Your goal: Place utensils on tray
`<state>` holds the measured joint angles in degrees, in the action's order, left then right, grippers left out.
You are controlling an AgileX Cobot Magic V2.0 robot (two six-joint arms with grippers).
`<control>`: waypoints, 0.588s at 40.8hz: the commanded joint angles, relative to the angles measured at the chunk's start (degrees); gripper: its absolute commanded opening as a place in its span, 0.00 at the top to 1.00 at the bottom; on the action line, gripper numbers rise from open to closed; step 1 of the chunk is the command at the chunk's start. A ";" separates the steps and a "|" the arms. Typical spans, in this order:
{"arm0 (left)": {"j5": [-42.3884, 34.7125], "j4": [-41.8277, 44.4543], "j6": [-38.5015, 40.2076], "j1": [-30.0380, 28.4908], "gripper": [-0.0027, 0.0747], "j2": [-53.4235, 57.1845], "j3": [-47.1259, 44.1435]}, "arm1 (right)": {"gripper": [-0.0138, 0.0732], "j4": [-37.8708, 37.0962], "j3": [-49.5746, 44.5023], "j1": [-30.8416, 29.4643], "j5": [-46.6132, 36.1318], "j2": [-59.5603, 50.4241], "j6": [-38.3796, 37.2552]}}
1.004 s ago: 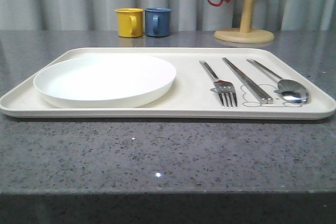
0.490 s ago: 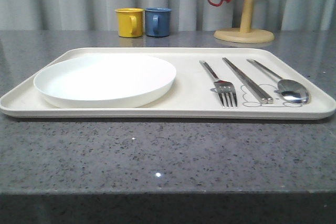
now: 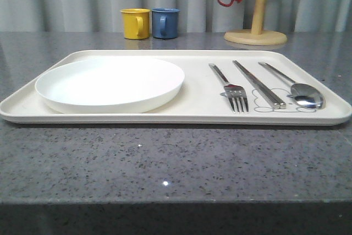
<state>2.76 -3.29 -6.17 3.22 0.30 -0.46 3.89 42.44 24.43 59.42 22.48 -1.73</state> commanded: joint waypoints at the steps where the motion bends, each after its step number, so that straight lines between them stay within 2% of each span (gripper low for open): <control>1: -4.32 0.01 0.53 0.55 0.99 1.39 0.11 | 0.92 -1.19 -1.32 -1.93 -7.10 -1.59 0.46; 13: -4.32 0.01 0.53 0.55 0.99 1.39 0.11 | 0.92 -1.07 -21.47 -10.13 -38.48 -12.03 0.46; 20: -4.32 0.01 0.53 0.55 0.99 1.39 0.11 | 0.92 0.10 -32.06 -14.44 -51.17 -18.38 0.46; 24: -4.32 0.01 0.53 0.55 0.99 1.39 0.11 | 0.92 1.43 -36.49 -16.53 -54.97 -20.81 0.46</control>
<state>2.76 -3.29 -6.05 3.22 0.30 -0.46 4.26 6.97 9.40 13.22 2.51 -1.73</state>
